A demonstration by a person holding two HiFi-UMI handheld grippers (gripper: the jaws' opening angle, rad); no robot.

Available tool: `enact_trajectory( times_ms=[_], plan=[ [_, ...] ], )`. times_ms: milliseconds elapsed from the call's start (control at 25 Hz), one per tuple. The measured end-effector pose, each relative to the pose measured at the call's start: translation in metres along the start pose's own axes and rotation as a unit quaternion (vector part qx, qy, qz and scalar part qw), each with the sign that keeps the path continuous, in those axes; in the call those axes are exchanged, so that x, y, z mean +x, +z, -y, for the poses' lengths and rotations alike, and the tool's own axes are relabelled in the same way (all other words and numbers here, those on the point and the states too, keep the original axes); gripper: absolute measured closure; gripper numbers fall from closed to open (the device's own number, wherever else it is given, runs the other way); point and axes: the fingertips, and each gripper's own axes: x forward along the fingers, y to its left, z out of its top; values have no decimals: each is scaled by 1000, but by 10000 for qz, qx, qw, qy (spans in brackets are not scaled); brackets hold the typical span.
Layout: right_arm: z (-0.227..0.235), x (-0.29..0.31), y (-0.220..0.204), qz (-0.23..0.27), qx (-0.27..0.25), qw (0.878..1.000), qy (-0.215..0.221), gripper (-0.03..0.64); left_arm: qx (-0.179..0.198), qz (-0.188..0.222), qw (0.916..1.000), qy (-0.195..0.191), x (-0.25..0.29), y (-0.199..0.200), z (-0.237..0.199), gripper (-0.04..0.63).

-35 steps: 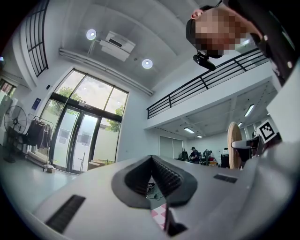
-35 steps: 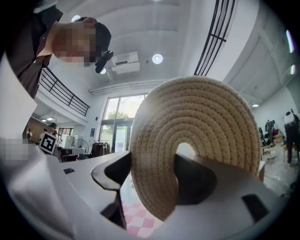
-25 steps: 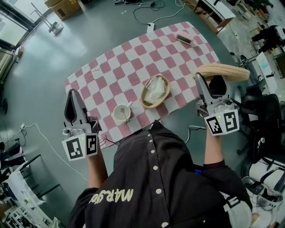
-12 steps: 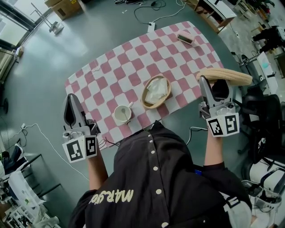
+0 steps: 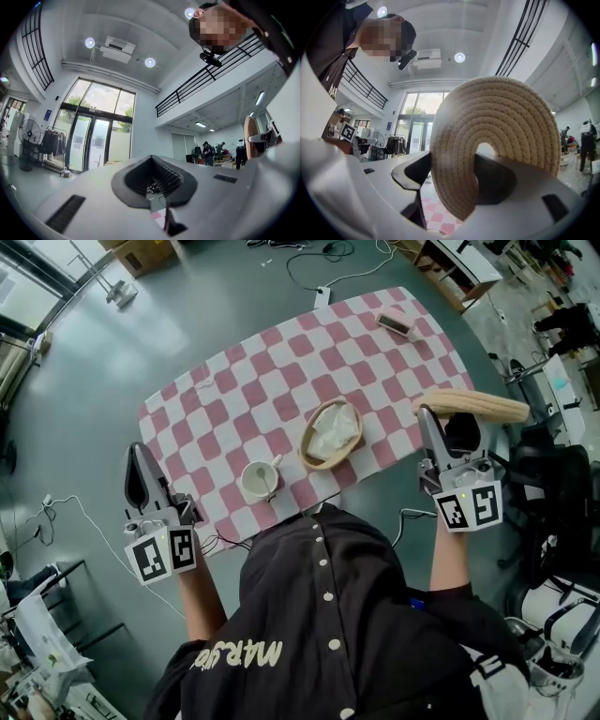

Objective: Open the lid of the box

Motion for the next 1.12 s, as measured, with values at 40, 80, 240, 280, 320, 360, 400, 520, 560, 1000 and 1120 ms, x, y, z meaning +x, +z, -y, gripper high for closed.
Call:
enact_trajectory(
  times_ms=[40,80,240,280,320,360,400,520,560,1000,1120],
  plan=[
    [0,1,0,6,30,10000,1,321,-2,-3,10000,3,0,-1,0,588],
    [-1,1,-1,2,56,10000,-9,321,-6,-9,10000,3,0,-1,-1,588],
    [-1,3,-5,-52,48,10000,-46,321,-6,-23,10000,-1,1,-3,-2,588],
    [-1,4,-5,-63,47,10000,-44,321,-7,-27,10000,-1,1,-4,-2,588],
    [-1,4,-6,-73,51,10000,-42,321,-10,-31,10000,-1,1,-4,-2,588],
    [-1,4,-7,-81,55,9999,-40,321,-12,-34,10000,-1,2,-4,-2,588],
    [-1,4,-7,-87,56,9999,-39,321,-15,-37,10000,-3,2,-5,-2,588],
    [0,5,-8,-103,43,9999,-49,321,-28,-41,10000,-11,3,-5,-1,588],
    [0,6,-8,-107,42,9999,-51,321,-35,-40,10000,-12,3,-5,-1,588],
    [1,15,-14,-168,37,9999,4,321,-90,-65,9999,1,6,-8,0,588],
    [2,17,-14,-183,32,9998,14,321,-94,-81,9999,4,8,-8,0,588]
  ],
)
